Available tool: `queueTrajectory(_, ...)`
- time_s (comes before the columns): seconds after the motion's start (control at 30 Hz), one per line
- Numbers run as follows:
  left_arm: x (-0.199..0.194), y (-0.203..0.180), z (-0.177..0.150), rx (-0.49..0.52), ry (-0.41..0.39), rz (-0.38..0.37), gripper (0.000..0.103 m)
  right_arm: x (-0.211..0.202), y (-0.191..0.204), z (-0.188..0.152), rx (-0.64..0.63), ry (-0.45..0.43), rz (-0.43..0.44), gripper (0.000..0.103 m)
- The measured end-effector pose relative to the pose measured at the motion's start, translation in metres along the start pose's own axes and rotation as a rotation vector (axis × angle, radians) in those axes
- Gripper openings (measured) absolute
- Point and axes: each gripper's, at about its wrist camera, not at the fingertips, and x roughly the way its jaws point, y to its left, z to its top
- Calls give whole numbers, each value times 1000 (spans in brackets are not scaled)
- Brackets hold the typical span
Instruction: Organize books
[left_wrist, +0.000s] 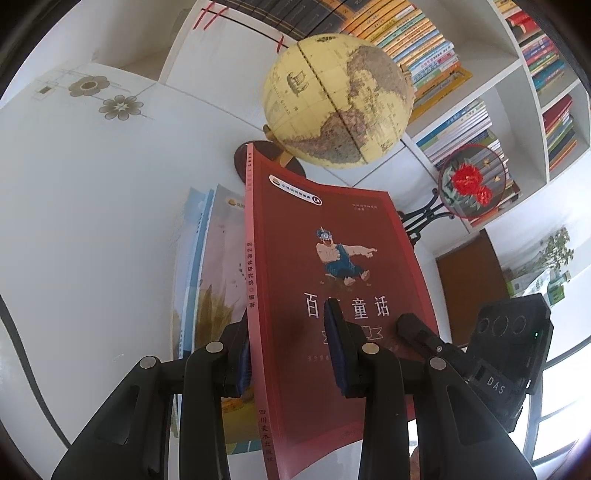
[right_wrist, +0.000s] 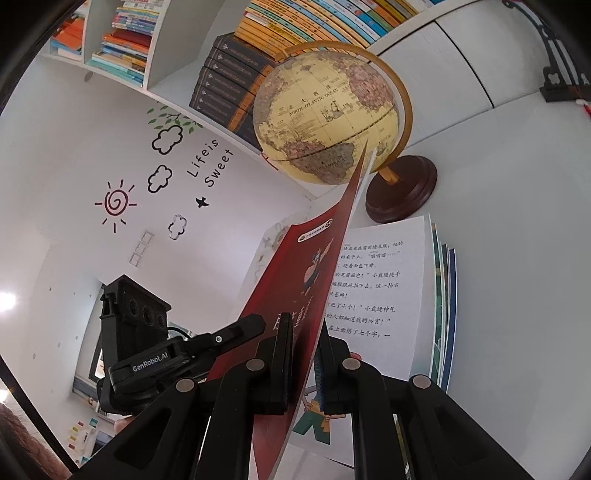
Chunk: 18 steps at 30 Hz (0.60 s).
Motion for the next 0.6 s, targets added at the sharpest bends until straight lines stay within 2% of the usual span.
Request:
queueTrajectory(0.37,14,3,-8,17,55,51,30,6,-13,-5,47,17,-36,10)
queueTrajectory(0.6,20,4,-9,43,81,113,30,13,-16,-9,57,35,-64,10)
